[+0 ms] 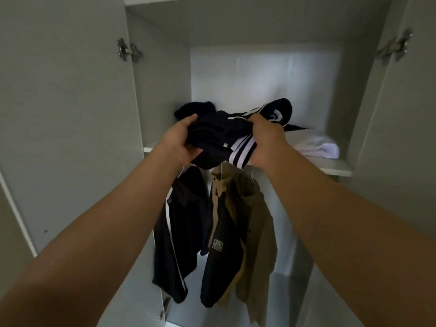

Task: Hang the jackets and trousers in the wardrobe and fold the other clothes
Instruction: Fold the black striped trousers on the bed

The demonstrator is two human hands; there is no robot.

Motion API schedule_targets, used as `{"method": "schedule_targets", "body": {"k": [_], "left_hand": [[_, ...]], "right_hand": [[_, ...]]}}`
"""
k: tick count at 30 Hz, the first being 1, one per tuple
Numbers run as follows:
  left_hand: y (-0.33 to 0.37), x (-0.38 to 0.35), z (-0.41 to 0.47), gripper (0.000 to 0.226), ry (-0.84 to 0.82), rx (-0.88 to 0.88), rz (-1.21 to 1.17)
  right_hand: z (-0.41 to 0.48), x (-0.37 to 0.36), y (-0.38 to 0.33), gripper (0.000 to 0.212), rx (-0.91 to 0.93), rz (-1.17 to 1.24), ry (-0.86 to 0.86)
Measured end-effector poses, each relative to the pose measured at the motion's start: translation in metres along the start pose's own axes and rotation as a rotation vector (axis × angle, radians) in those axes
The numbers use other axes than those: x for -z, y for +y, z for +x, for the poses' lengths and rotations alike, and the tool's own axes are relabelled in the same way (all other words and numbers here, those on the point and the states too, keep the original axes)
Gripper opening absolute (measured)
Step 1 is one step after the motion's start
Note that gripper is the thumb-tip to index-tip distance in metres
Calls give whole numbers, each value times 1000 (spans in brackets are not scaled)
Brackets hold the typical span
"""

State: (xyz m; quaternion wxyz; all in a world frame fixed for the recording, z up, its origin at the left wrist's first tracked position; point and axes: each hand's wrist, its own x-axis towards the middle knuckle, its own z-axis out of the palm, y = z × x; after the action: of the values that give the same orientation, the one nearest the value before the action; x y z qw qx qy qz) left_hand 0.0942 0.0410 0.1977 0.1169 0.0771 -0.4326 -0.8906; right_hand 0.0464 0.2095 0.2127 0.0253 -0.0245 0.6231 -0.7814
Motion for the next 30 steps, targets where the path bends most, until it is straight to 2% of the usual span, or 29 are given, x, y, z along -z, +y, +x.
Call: {"method": "schedule_targets", "body": {"k": [4,10,13,16,18,19,21,22,23,25,27,30], "left_hand": [[24,6,56,28,-10,-67,55],[71,30,150,21,70,-209,176],[100,45,197,28,56,-283,189],[109,76,244,42,219,-482,261],[101,106,268,44,421,-499,583],[95,121,276,53,492,-405,876],[88,150,287,71,525,-122,1557],[86,158,291,74,552,-79,1804],[85,164,296,73,589,-126,1914],[81,166,308,72,611,-354,1870],[72,163,317,71,467,-482,1798],[56,162,328,63,243,-330,1805]], "right_hand": [[56,-28,0,57,58,6,-51],[138,-90,-4,46,-11,88,-163],[178,-126,-4,36,-22,198,-227],[222,-157,13,35,-38,216,-254],[254,-172,35,44,-62,-25,-220],[270,-178,48,46,-50,-240,-222],[288,-185,72,43,31,-757,-280],[292,-186,79,42,91,-966,-278],[299,-187,85,42,157,-1085,-265],[307,-189,92,43,278,-1093,-255],[307,-191,100,39,419,-1102,-324],[299,-190,112,31,543,-1277,-427]]}}
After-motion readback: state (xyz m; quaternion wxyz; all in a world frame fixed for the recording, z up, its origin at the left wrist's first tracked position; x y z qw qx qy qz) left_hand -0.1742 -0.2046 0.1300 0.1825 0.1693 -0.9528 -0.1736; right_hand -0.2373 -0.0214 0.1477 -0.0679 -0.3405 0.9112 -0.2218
